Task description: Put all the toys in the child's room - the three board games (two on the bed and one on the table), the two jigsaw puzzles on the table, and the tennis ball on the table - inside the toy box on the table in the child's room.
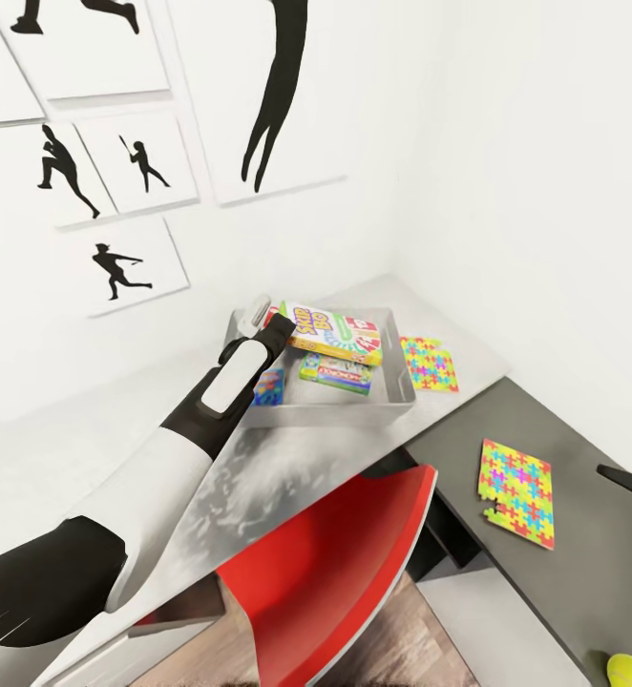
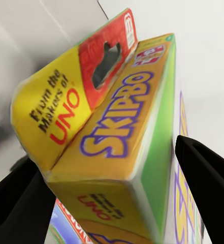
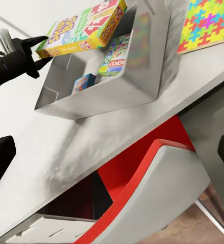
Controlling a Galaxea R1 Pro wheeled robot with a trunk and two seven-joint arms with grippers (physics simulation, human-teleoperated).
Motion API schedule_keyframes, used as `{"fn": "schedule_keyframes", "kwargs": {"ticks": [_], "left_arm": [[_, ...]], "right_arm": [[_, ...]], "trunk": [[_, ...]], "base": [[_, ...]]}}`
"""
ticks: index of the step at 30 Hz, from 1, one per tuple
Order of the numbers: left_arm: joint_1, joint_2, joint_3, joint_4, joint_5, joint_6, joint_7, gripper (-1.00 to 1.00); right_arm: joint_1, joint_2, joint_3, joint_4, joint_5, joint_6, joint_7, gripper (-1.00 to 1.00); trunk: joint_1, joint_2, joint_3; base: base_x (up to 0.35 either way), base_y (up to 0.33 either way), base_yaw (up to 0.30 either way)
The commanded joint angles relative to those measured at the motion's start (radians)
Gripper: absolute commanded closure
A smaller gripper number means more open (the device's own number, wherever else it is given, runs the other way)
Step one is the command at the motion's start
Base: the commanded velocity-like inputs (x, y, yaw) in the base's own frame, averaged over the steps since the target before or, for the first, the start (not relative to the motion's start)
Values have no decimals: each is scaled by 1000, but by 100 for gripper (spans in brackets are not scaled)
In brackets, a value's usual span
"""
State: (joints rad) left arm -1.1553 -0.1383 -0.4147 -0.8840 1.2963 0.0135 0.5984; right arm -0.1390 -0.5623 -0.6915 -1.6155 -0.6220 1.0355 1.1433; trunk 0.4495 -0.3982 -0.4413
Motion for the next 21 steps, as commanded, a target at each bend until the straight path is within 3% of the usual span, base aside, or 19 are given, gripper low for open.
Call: {"fn": "schedule_keyframes", "kwargs": {"ticks": [1, 21], "left_arm": [[-1, 0, -1, -1, 1, 2, 6, 100], [-6, 0, 0, -1, 1, 3, -5, 100]], "right_arm": [[-1, 0, -2, 0, 1, 4, 9, -100], [-1, 7, 1, 0, 2, 3, 27, -100]], "trunk": [[0, -2, -3], [0, -2, -36]], "base": [[0, 0, 0], [0, 0, 0]]}}
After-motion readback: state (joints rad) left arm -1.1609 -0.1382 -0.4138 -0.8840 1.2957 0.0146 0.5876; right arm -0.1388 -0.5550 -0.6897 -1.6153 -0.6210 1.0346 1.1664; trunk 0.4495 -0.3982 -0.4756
